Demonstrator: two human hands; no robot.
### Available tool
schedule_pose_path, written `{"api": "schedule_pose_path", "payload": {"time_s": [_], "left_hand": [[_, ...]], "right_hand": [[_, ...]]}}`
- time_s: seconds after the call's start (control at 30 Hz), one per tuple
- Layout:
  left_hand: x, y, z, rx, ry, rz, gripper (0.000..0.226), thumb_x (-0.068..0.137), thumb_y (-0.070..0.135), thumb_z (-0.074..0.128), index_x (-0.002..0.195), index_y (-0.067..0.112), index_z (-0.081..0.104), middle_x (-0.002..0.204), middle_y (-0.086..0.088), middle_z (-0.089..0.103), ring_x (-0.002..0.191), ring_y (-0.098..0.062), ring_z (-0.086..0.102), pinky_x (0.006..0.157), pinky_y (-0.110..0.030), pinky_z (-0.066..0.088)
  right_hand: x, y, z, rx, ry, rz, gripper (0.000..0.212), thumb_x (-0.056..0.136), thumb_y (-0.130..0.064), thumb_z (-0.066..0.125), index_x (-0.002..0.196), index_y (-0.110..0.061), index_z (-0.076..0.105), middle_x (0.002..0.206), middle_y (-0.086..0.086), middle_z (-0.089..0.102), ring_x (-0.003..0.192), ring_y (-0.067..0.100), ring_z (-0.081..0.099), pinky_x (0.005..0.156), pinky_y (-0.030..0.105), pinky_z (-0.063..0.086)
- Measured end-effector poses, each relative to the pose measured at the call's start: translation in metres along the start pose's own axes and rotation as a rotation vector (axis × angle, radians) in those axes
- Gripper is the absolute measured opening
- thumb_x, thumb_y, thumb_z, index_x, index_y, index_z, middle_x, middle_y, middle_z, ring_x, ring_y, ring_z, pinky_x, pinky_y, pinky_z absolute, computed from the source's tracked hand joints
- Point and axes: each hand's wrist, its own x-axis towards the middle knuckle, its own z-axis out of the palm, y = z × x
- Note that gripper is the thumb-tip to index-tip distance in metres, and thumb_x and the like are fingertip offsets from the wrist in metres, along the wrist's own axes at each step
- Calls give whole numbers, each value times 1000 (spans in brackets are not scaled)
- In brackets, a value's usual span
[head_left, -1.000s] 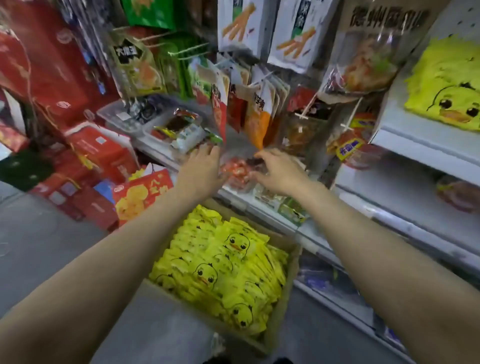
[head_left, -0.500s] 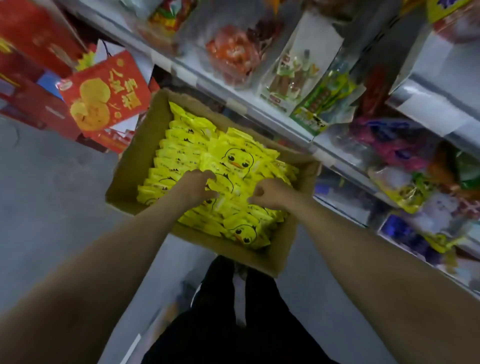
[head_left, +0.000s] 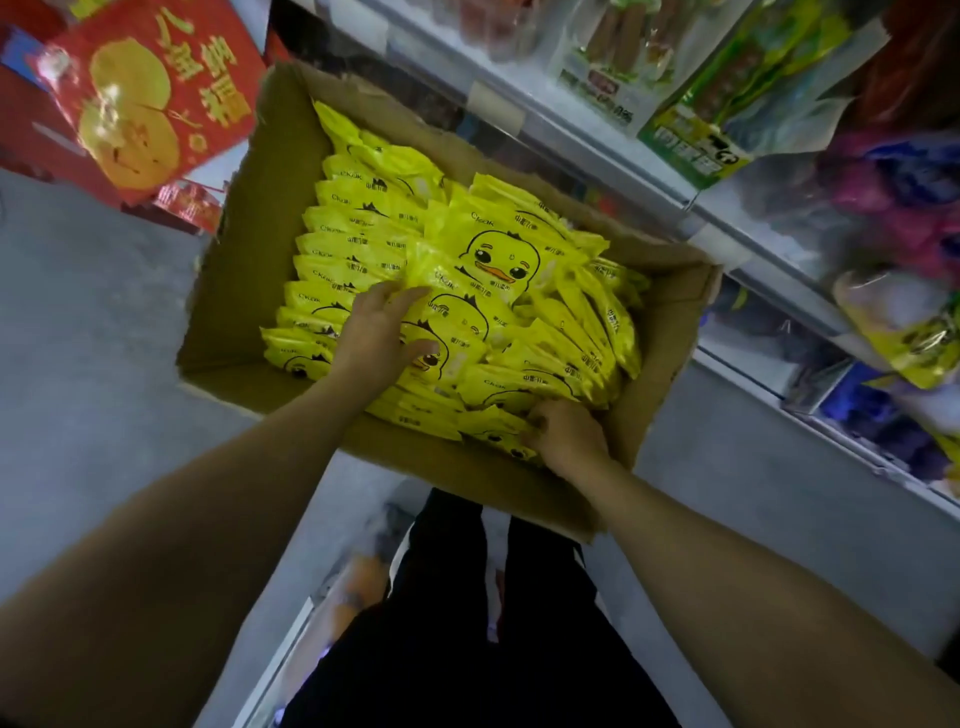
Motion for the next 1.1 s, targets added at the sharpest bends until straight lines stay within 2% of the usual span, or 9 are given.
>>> {"api": "schedule_pose_path", "payload": {"time_s": [0.1, 0.2, 0.37, 0.53, 0.73, 0.83, 0.93, 1.0, 1.1], "left_hand": [[13, 0, 0, 31, -48, 9, 77, 77, 44, 75, 145, 28, 42, 154, -11, 34, 144, -31, 24, 114, -44, 26], [18, -1, 0, 51, -94, -48, 81, 75, 42, 78, 145, 30, 40, 151, -10, 37, 142, -30, 26, 112, -45, 31], [24, 2, -8, 308, -88, -103, 65, 70, 45, 81, 126, 32, 51, 132, -5, 53, 127, -31, 37, 101, -44, 34], [13, 5, -18, 440, -205, -136, 45, 77, 54, 71, 117, 35, 66, 126, -5, 59, 131, -31, 33, 104, -42, 29], [-12, 19, -58, -87, -96, -216, 60, 75, 49, 74, 106, -2, 65, 104, -25, 64, 106, -41, 53, 86, -42, 43], [-26, 46, -84, -233, -99, -192, 58, 80, 48, 70, 112, 0, 60, 104, -23, 61, 101, -36, 57, 77, -38, 43], [-44, 88, -105, -310, -51, -128, 63, 91, 40, 63, 142, 8, 44, 146, -17, 44, 135, -31, 40, 105, -39, 36], [-56, 123, -114, -345, -31, -77, 64, 95, 39, 58, 146, 7, 38, 152, -12, 38, 140, -29, 34, 111, -38, 30], [-78, 181, -124, -459, 51, 14, 26, 93, 35, 63, 111, 16, 64, 99, 6, 71, 104, -23, 57, 83, -26, 47]], "right_hand": [[4, -2, -3, 77, -59, -58, 19, 86, -37, 73, 95, -21, 67, 99, 1, 65, 94, 22, 61, 75, 31, 47], [8, 0, -19, 205, -221, -162, 23, 90, -34, 69, 80, -25, 51, 81, -3, 53, 78, 17, 50, 66, 32, 38], [8, -4, -35, 442, -204, -243, 17, 95, -33, 63, 105, -19, 60, 112, 8, 65, 105, 24, 61, 87, 38, 48], [-1, -15, -46, 479, -26, -234, 33, 99, -38, 55, 115, -11, 65, 110, 9, 68, 104, 27, 62, 89, 42, 50], [-29, -11, -93, 600, 77, -182, 42, 85, -51, 68, 112, -18, 68, 110, 0, 70, 102, 18, 65, 84, 34, 51], [-55, -10, -128, 694, 76, -222, 30, 78, -43, 78, 99, -26, 67, 103, -4, 72, 94, 12, 69, 82, 31, 55], [-82, -5, -165, 765, 118, -271, 34, 73, -34, 85, 100, -29, 66, 103, -5, 74, 88, 7, 71, 75, 25, 57], [-101, 2, -192, 773, 177, -318, 40, 71, -33, 87, 105, -27, 67, 102, -6, 75, 90, 9, 72, 79, 30, 58], [-139, 23, -235, 833, 261, -390, 41, 73, -26, 86, 109, -23, 67, 99, -6, 75, 86, 10, 73, 80, 34, 60]]}}
